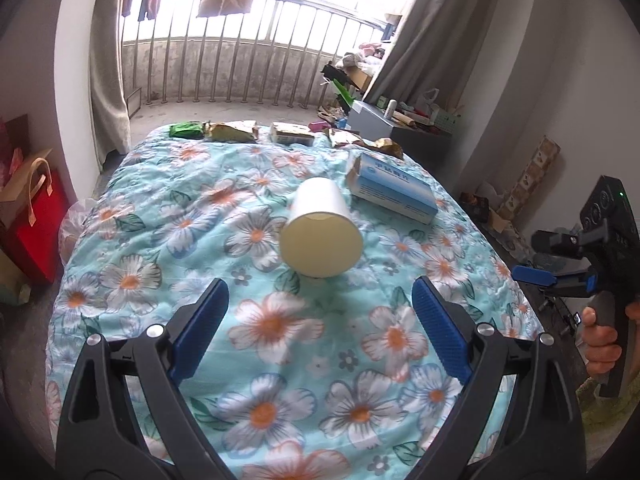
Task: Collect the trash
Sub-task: 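Swing both open tools back over the bed toward the paper cup and box, then grip the white paper cup with the left tool while the right tool grips the blue tablet box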
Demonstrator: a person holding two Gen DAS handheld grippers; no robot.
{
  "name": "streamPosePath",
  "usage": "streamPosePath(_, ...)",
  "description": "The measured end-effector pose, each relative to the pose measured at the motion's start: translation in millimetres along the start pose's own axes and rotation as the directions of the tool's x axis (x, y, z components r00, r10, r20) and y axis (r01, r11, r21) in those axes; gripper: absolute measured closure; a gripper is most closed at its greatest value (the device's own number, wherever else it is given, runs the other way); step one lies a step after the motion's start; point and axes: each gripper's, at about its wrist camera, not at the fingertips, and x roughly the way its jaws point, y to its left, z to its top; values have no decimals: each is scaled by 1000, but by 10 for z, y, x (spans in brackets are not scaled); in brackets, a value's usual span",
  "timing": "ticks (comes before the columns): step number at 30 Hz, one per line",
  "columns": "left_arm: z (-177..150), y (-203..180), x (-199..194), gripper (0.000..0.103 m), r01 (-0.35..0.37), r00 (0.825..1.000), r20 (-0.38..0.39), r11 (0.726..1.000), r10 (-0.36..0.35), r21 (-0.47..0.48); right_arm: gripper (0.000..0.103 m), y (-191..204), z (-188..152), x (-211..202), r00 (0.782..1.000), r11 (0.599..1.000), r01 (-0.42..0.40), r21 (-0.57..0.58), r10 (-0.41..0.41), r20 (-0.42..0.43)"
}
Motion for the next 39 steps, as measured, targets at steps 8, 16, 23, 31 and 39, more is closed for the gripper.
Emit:
streamPosePath(8, 90, 123, 172, 15, -21, 999, 44, 999, 20, 30, 16, 122, 271, 227, 979, 974, 196, -115, -189, 72)
streamPosePath(16, 196, -17, 656, 41, -97, 995, -8, 982, 100, 163, 16, 291, 500, 541, 903, 774, 429, -466, -379, 202)
streamPosePath(23, 245, 63, 936, 62, -92, 993, -58, 986, 100, 136, 16, 510, 896, 1084, 935, 624, 321, -713, -328, 134)
streamPosePath(31, 285, 188, 995, 84, -61, 996, -65, 996, 65, 63, 11, 344, 1562, 1603, 948, 714, 232, -661, -319, -12)
streamPosePath(39, 309, 239, 937, 102, -42, 998, -52, 999, 43, 11, 9, 211, 1465, 1767, 941, 764, 127, -632, -295, -168)
